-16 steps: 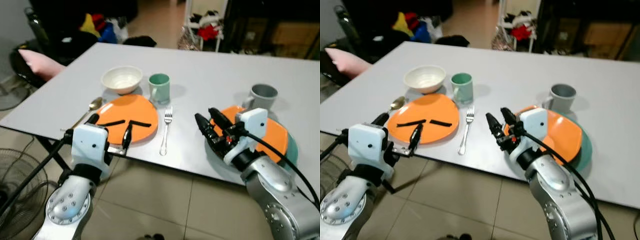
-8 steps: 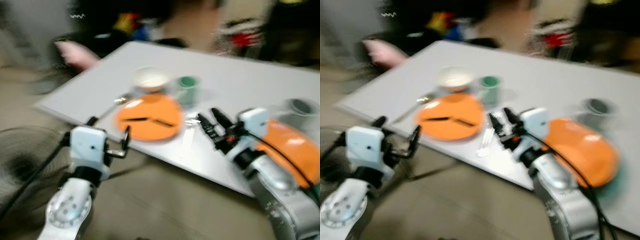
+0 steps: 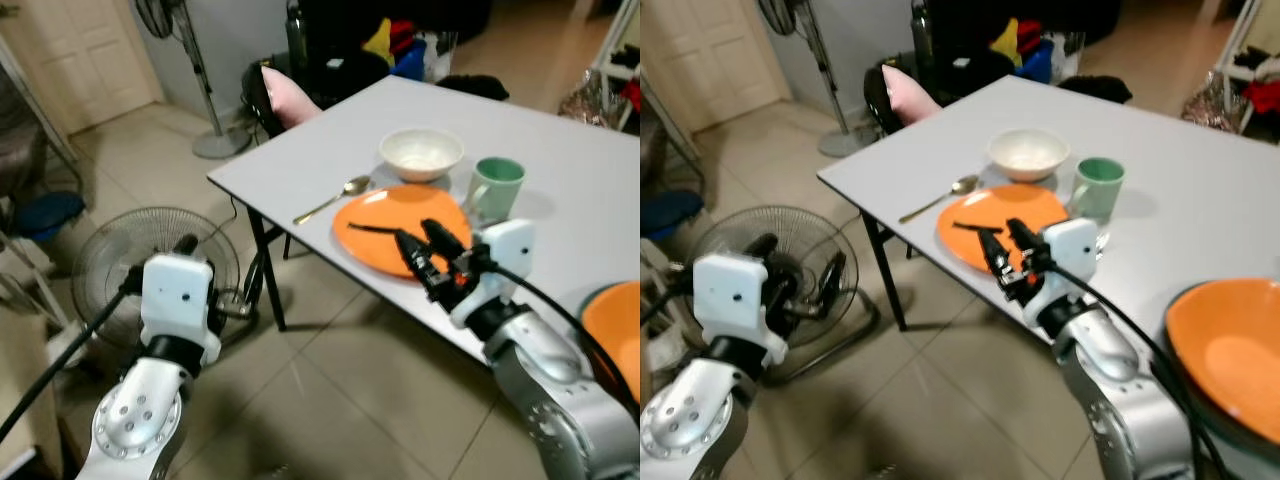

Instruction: Setting the table

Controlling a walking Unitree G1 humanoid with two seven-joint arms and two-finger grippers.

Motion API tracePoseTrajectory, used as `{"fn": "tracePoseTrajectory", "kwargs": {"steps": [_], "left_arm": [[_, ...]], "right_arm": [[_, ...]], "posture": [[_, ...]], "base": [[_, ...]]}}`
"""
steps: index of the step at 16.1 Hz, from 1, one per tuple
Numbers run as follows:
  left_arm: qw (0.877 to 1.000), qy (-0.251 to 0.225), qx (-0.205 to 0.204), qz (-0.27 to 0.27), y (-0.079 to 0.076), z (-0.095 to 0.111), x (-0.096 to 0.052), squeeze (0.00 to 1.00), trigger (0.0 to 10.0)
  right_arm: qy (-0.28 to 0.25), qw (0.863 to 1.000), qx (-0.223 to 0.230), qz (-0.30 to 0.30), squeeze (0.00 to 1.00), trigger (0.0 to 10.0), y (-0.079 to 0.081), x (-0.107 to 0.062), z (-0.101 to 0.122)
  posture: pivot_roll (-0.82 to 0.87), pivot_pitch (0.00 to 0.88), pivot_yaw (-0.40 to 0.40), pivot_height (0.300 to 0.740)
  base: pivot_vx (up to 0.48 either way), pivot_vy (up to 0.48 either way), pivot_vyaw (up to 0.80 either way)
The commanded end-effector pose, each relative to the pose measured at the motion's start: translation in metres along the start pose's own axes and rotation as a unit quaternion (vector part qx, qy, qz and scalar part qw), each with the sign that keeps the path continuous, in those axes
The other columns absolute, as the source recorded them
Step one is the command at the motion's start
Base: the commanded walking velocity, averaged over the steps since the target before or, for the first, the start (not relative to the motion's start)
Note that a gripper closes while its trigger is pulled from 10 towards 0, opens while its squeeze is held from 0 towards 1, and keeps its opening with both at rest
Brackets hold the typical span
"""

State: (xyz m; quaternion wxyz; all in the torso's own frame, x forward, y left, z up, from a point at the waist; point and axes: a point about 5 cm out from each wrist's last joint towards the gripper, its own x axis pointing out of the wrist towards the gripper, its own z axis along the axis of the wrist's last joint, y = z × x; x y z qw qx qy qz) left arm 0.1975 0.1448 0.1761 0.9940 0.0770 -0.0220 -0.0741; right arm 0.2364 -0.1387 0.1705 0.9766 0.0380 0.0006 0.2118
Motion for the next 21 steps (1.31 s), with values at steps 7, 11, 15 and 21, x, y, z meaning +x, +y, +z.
{"fn": "tracePoseTrajectory", "kwargs": {"steps": [7,11,15,21], "left_arm": [[1.000,0.017,0.010,0.011,0.005,-0.004,-0.004,0.00,10.0],[1.000,0.017,0.014,0.012,0.007,-0.003,-0.003,0.00,10.0],[1.000,0.016,0.020,0.016,0.010,-0.003,-0.003,0.00,10.0],[0.999,0.022,0.029,0.029,0.019,-0.003,-0.002,0.00,10.0]], "right_arm": [[-0.002,1.000,0.007,0.016,0.00,10.0,0.007,0.003,-0.002],[-0.002,1.000,0.011,0.015,0.00,10.0,0.007,0.004,-0.003],[0.001,0.999,0.043,-0.006,0.00,10.0,0.002,0.004,-0.005],[0.023,0.998,0.059,0.000,0.00,10.0,0.003,0.008,-0.008]], "posture": [[-0.06,0.000,0.071,0.740],[-0.05,0.000,0.067,0.740],[-0.05,0.000,0.064,0.740],[-0.04,0.000,0.050,0.740]], "base": [[0.000,0.318,0.80],[0.000,0.318,0.80],[0.000,0.317,0.20],[0.000,0.264,0.00]]}}
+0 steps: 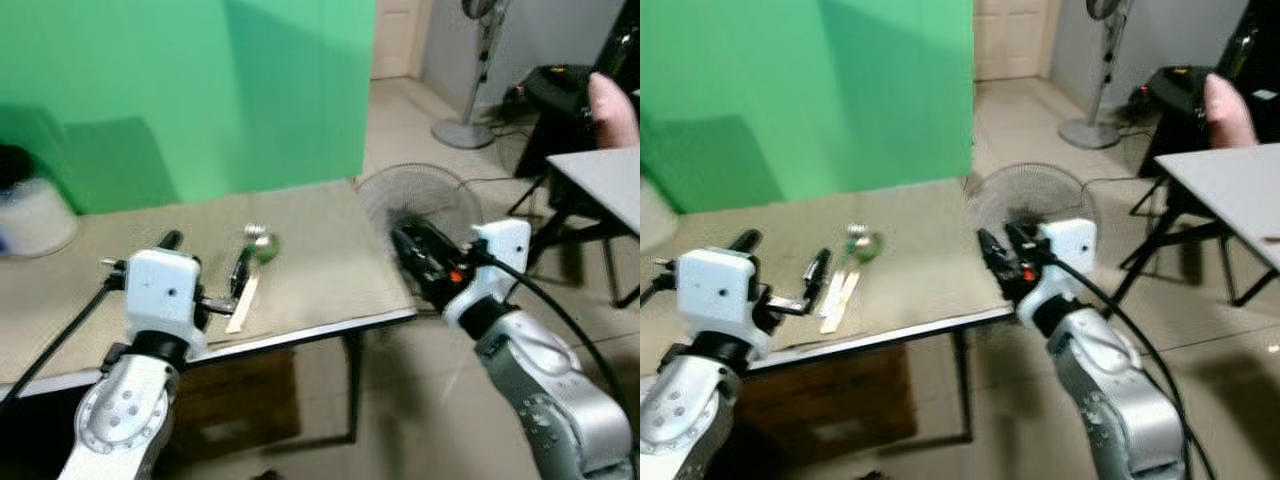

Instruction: Setting the table

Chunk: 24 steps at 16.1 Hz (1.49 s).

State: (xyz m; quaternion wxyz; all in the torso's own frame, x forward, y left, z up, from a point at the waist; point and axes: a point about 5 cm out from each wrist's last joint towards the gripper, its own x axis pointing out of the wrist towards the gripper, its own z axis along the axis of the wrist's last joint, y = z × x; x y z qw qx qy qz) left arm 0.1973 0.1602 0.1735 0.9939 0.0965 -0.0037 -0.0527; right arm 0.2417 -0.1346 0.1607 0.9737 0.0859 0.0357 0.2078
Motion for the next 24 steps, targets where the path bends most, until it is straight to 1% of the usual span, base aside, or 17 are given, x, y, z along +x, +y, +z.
{"fn": "tracePoseTrajectory", "kwargs": {"steps": [1,2,3,5,9,10,11,12,13,15,16,17,18,20,22,23,24], "left_arm": [[1.000,0.003,-0.002,0.020,0.007,0.001,0.001,0.00,10.0],[1.000,0.004,-0.007,0.023,0.008,0.000,0.001,0.00,10.0],[0.999,0.022,-0.022,0.031,0.010,-0.004,0.003,0.00,10.0],[0.999,0.027,-0.034,0.030,0.013,-0.006,0.005,0.00,10.0],[0.999,0.019,-0.038,0.031,0.013,-0.003,0.007,0.00,10.0],[0.998,0.036,-0.024,0.044,0.016,-0.007,0.010,0.00,10.0],[0.998,0.044,-0.023,0.045,0.017,-0.010,0.012,0.00,10.0],[0.997,0.057,-0.028,0.042,0.018,-0.015,0.017,0.00,10.0],[0.995,0.079,-0.063,0.020,0.018,-0.024,0.026,0.00,10.0],[0.995,0.084,-0.054,-0.010,0.018,-0.026,0.035,0.00,10.0],[0.994,0.090,-0.041,-0.052,0.016,-0.028,0.049,0.00,10.0],[0.991,0.103,-0.034,-0.077,0.015,-0.031,0.060,0.00,10.0],[0.986,0.122,-0.026,-0.111,0.014,-0.037,0.073,0.00,10.0],[0.979,0.138,-0.020,-0.151,0.010,-0.044,0.085,0.00,10.0],[0.974,0.148,-0.029,-0.171,0.007,-0.047,0.093,0.00,10.0],[0.967,0.169,-0.024,-0.187,0.004,-0.054,0.104,0.00,10.0],[0.965,0.175,-0.022,-0.192,0.004,-0.056,0.108,0.00,10.0]], "right_arm": [[0.006,1.000,0.011,0.005,0.00,10.0,0.003,0.001,-0.002],[0.008,1.000,0.012,0.005,0.00,10.0,0.003,0.001,-0.002],[0.018,1.000,0.015,0.004,0.00,10.0,0.003,0.002,-0.005],[0.025,1.000,0.014,0.000,0.00,10.0,0.002,0.003,-0.006],[0.034,0.999,0.019,0.000,0.00,10.0,0.001,0.004,-0.006],[0.042,0.999,0.018,0.001,0.00,10.0,0.000,0.003,-0.009],[0.044,0.999,0.017,0.001,0.00,10.0,-0.001,0.003,-0.010],[0.049,0.999,0.014,-0.001,0.00,10.0,-0.001,0.004,-0.011],[0.054,0.998,0.010,-0.004,0.00,10.0,-0.002,0.006,-0.011],[0.058,0.998,0.005,-0.007,0.00,10.0,-0.003,0.008,-0.010],[0.061,0.998,0.000,-0.009,0.00,10.0,-0.006,0.009,-0.008],[0.063,0.998,-0.004,-0.009,0.00,10.0,-0.007,0.010,-0.007],[0.064,0.998,-0.010,-0.009,0.00,10.0,-0.008,0.010,-0.005],[0.063,0.998,-0.015,-0.009,0.00,10.0,-0.008,0.011,-0.002],[0.064,0.998,-0.017,-0.009,0.00,10.0,-0.007,0.010,-0.002],[0.068,0.997,-0.020,-0.011,0.00,10.0,-0.007,0.008,-0.002],[0.070,0.997,-0.022,-0.011,0.00,10.0,-0.007,0.007,-0.002]], "posture": [[-0.03,0.000,0.049,0.740],[-0.03,0.000,0.049,0.740],[-0.03,0.000,0.051,0.740],[-0.03,0.000,0.050,0.740],[-0.03,0.000,0.046,0.740],[-0.03,0.000,0.044,0.740],[-0.03,0.000,0.042,0.740],[-0.03,0.000,0.039,0.740],[-0.03,0.000,0.037,0.740],[-0.04,0.000,0.033,0.740],[-0.05,0.000,0.031,0.740],[-0.06,0.000,0.031,0.740],[-0.07,0.000,0.032,0.740],[-0.09,0.000,0.038,0.740],[-0.10,0.000,0.038,0.740],[-0.11,0.000,0.038,0.740],[-0.11,0.000,0.037,0.740]], "base": [[0.000,0.000,0.00],[0.000,0.000,0.00],[0.000,0.000,0.00],[0.000,0.000,0.00],[0.000,0.000,0.00],[0.000,0.000,0.00],[0.000,0.000,0.00],[0.000,0.000,0.00],[0.000,0.000,0.00],[0.000,0.000,0.00],[0.000,0.000,0.00],[0.000,0.000,0.00],[0.000,0.000,0.00],[0.000,0.000,0.00],[0.000,0.000,0.00],[0.000,0.000,0.00],[0.000,0.000,0.00]]}}
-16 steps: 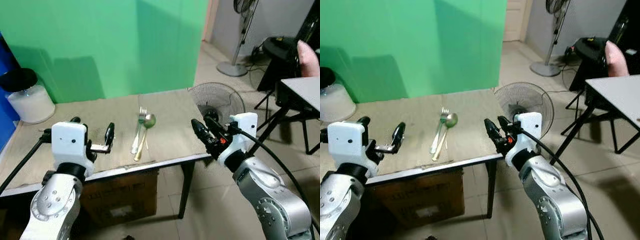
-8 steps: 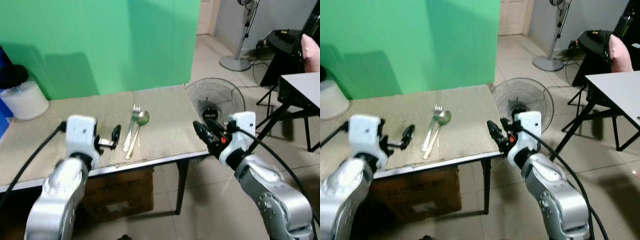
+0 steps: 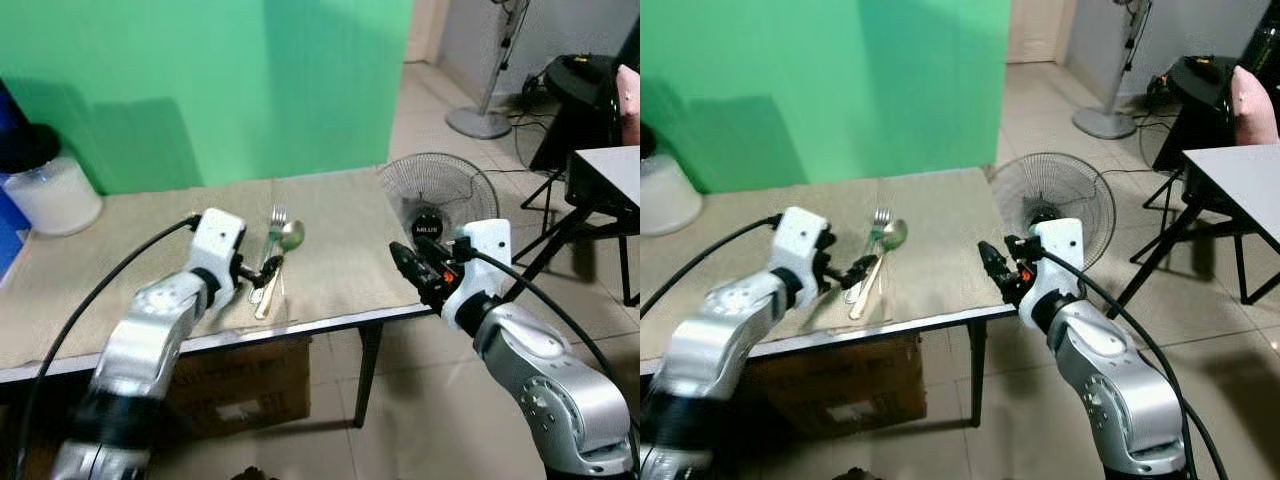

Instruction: Setting the table

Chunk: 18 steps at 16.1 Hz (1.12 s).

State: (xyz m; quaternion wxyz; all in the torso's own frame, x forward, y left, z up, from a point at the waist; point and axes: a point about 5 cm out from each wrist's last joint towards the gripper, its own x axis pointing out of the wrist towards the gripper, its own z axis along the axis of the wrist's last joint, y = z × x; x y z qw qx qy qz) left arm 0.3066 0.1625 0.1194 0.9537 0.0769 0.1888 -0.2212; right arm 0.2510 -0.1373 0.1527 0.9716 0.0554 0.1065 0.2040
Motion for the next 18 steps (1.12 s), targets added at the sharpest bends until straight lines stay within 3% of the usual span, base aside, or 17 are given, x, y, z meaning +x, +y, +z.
{"fn": "tracePoseTrajectory", "kwargs": {"steps": [1,4,5,6,7,8,12,13,14,15,16,17,18], "left_arm": [[1.000,0.005,0.007,-0.005,0.001,0.001,0.005,0.00,10.0],[0.999,-0.003,0.012,-0.033,-0.002,0.008,0.019,0.00,10.0],[0.999,0.016,0.010,-0.040,-0.007,0.004,0.026,0.00,3.9],[0.999,0.025,0.009,-0.038,-0.007,0.002,0.028,0.00,3.9],[0.999,0.034,0.005,-0.037,-0.008,-0.002,0.031,0.00,2.0],[0.998,0.038,0.001,-0.043,-0.009,-0.005,0.034,0.00,1.4],[0.997,0.064,0.004,-0.031,-0.006,-0.013,0.037,0.00,1.1],[0.997,0.062,0.000,-0.038,-0.007,-0.012,0.038,0.00,0.4],[0.997,0.062,0.000,-0.039,-0.007,-0.012,0.039,0.00,0.4],[0.997,0.059,-0.005,-0.048,-0.008,-0.011,0.040,0.00,0.0],[0.997,0.059,-0.006,-0.050,-0.008,-0.011,0.040,0.00,0.0],[0.996,0.066,-0.006,-0.054,-0.008,-0.011,0.041,0.00,0.0],[0.996,0.070,-0.003,-0.055,-0.008,-0.012,0.041,0.00,0.7]], "right_arm": [[-0.003,1.000,-0.010,-0.002,0.00,10.0,0.001,-0.002,0.004],[0.001,1.000,-0.021,-0.004,0.00,10.0,0.000,-0.005,0.004],[0.003,1.000,-0.025,-0.003,0.00,10.0,0.000,-0.005,0.005],[0.003,1.000,-0.025,-0.003,0.00,10.0,0.000,-0.005,0.005],[0.005,1.000,-0.026,-0.002,0.00,10.0,0.000,-0.006,0.005],[0.007,1.000,-0.027,-0.001,0.00,10.0,0.000,-0.007,0.005],[0.017,0.999,-0.030,0.028,0.00,10.0,0.003,-0.010,0.004],[0.033,0.993,-0.049,0.102,0.00,10.0,0.007,-0.015,0.006],[0.040,0.990,-0.051,0.126,0.00,10.0,0.008,-0.018,0.007],[0.076,0.969,-0.086,0.220,0.00,10.0,0.007,-0.031,0.009],[0.088,0.962,-0.093,0.240,0.00,10.0,0.005,-0.035,0.010],[0.124,0.946,-0.112,0.277,0.00,10.0,-0.002,-0.043,0.011],[0.140,0.940,-0.121,0.288,0.00,10.0,-0.004,-0.046,0.011]], "posture": [[-0.11,0.000,0.037,0.740],[-0.12,0.005,0.033,0.740],[-0.13,0.012,0.029,0.740],[-0.13,0.012,0.029,0.740],[-0.13,0.016,0.025,0.740],[-0.13,0.020,0.025,0.740],[-0.13,0.027,0.027,0.740],[-0.13,0.028,0.030,0.740],[-0.13,0.028,0.030,0.740],[-0.13,0.027,0.033,0.740],[-0.13,0.025,0.034,0.740],[-0.13,0.025,0.033,0.740],[-0.13,0.023,0.032,0.740]], "base": [[0.000,0.000,0.00],[0.000,0.000,0.00],[0.000,0.000,0.00],[0.000,0.000,0.00],[0.000,0.000,0.00],[0.000,0.000,0.00],[0.000,0.000,0.00],[0.000,0.000,0.00],[0.000,0.000,0.00],[0.000,0.000,0.00],[0.000,0.000,0.00],[0.000,0.000,0.00],[0.000,0.000,0.00]]}}
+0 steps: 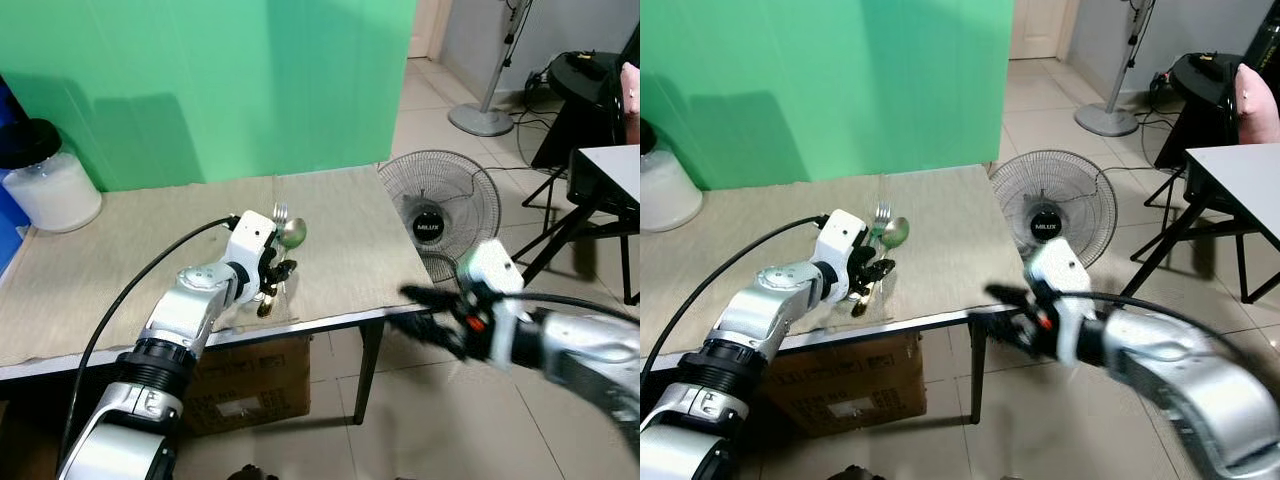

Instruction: Setting the table

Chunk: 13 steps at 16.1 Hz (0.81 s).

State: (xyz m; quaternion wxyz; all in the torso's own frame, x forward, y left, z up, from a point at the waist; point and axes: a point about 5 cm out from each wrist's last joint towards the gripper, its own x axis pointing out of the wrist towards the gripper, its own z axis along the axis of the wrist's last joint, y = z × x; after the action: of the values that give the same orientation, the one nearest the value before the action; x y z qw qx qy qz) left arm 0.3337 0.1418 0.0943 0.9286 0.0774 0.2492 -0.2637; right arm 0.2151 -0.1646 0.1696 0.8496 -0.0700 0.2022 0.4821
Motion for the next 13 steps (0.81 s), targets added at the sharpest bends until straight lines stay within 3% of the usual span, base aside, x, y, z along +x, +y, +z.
{"fn": "tracePoseTrajectory", "kwargs": {"steps": [1,5,8,9,13], "left_arm": [[1.000,0.018,0.004,-0.007,0.000,-0.004,0.001,0.00,1.1],[0.998,0.049,0.031,-0.006,0.002,-0.011,0.001,0.00,1.6],[0.997,0.064,0.032,-0.006,0.003,-0.014,0.001,0.00,0.9],[0.997,0.066,0.032,-0.004,0.004,-0.014,0.001,0.00,0.0],[0.996,0.081,0.032,-0.012,0.005,-0.016,0.000,0.00,0.0]], "right_arm": [[0.021,0.999,-0.010,0.037,0.00,10.0,0.003,-0.003,0.002],[0.046,0.996,-0.023,0.068,0.00,10.0,0.004,-0.008,0.002],[0.053,0.995,-0.024,0.080,0.00,10.0,0.004,-0.009,0.002],[0.055,0.995,-0.025,0.083,0.00,10.0,0.004,-0.010,0.001],[0.058,0.994,-0.028,0.087,0.00,10.0,0.004,-0.010,0.000]], "posture": [[-0.13,0.022,0.031,0.740],[-0.13,0.022,0.031,0.740],[-0.13,0.017,0.029,0.740],[-0.13,0.017,0.029,0.740],[-0.13,0.013,0.026,0.740]], "base": [[0.000,0.000,0.00],[0.000,0.000,0.00],[0.000,0.000,0.00],[0.000,0.000,0.00],[0.000,0.000,0.00]]}}
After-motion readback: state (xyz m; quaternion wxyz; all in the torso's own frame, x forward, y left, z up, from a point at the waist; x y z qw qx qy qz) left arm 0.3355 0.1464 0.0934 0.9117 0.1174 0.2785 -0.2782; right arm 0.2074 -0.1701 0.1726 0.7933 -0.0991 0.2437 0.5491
